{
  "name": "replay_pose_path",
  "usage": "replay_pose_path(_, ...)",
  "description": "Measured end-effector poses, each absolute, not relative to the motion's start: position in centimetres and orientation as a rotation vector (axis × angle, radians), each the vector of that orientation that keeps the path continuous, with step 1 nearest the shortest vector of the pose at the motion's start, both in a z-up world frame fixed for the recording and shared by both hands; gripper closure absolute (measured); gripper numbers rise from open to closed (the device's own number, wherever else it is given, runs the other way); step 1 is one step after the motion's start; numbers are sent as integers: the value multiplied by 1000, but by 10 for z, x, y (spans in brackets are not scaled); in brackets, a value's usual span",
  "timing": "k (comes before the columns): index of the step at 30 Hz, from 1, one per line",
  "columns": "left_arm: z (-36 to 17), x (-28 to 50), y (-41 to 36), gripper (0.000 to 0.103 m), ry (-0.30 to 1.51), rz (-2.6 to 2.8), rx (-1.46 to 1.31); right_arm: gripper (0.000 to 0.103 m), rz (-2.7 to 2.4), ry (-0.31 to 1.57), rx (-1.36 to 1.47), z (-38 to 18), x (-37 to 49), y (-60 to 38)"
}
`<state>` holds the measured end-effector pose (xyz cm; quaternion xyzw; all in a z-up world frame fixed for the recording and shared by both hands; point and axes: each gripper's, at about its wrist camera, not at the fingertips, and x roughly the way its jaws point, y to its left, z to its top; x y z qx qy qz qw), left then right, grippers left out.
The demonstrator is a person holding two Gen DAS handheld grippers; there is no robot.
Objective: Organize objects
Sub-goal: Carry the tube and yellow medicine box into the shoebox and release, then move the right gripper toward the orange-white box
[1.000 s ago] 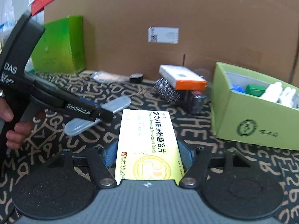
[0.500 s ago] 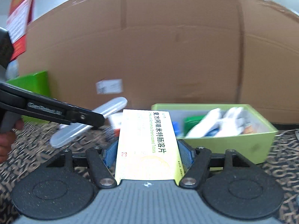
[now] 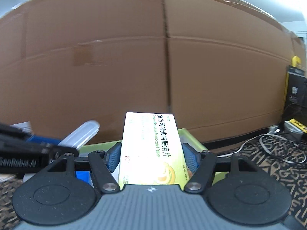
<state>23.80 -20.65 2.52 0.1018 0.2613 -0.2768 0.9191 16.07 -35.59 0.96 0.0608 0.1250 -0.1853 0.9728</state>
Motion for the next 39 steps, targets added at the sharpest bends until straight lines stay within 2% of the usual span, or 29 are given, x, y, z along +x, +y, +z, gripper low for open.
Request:
replay_pose_path(9, -9, 271, -231, 75, 592, -581, 254, 31, -363, 311, 96, -21, 202, -379)
replay_pose_path(11, -13, 272, -229, 51, 582, -581, 239, 29, -351, 326, 65, -32, 208, -383)
replay_pose_path(12, -14, 270, -226, 33, 564, -561, 230, 27, -355, 327, 48, -35, 209, -382)
replay_pose_path(13, -13, 268, -222, 21, 540, -544, 224, 23, -350, 320, 34, -37, 209, -381)
replay_pose_path(16, -11, 263, -213, 15, 497, -518, 216, 18, -353, 315, 12, -40, 208, -377)
replay_pose_path(22, -2, 257, -195, 2, 501, -480, 156, 18, -354, 316, 40, -29, 189, -369)
replay_pose_path(31, 30, 221, -161, 0, 431, -472, 100, 11, -312, 220, 37, 7, 149, -336)
replay_pose_path(39, 44, 172, -97, 0, 351, -415, 42, 10, -210, 166, 3, 21, 117, -284)
